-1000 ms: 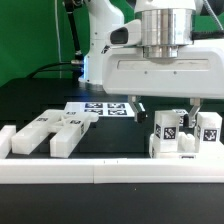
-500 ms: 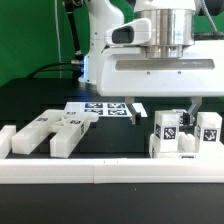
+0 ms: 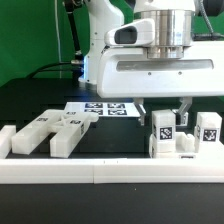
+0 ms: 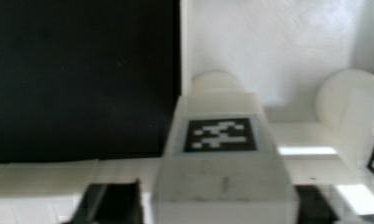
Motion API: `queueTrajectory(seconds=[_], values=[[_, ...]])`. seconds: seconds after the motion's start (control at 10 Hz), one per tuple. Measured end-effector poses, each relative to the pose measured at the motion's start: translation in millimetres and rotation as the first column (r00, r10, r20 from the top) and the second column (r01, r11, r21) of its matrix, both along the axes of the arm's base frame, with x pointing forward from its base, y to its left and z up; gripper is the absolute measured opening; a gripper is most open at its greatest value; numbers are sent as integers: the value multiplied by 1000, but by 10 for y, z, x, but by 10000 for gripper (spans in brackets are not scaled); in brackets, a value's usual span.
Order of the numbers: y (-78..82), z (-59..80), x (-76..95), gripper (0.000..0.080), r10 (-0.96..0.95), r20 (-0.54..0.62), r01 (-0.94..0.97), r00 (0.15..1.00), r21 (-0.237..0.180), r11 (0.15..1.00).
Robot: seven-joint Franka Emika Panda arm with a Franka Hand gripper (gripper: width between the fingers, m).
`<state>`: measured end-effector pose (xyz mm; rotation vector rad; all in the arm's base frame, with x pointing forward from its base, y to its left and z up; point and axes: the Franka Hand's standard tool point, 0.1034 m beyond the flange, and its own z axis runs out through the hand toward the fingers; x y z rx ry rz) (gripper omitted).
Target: Assemble chair
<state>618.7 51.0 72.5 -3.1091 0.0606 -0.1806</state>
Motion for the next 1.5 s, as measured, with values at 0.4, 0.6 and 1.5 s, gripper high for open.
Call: queueTrajectory(seconds=[0.4, 0.6, 1.5], values=[[-8, -4, -4, 289, -246, -11, 246, 969, 35, 969], [5, -13, -18, 289, -456, -32, 457, 889, 64, 887], [76, -22, -38, 290, -963, -143, 972, 227, 96, 215]])
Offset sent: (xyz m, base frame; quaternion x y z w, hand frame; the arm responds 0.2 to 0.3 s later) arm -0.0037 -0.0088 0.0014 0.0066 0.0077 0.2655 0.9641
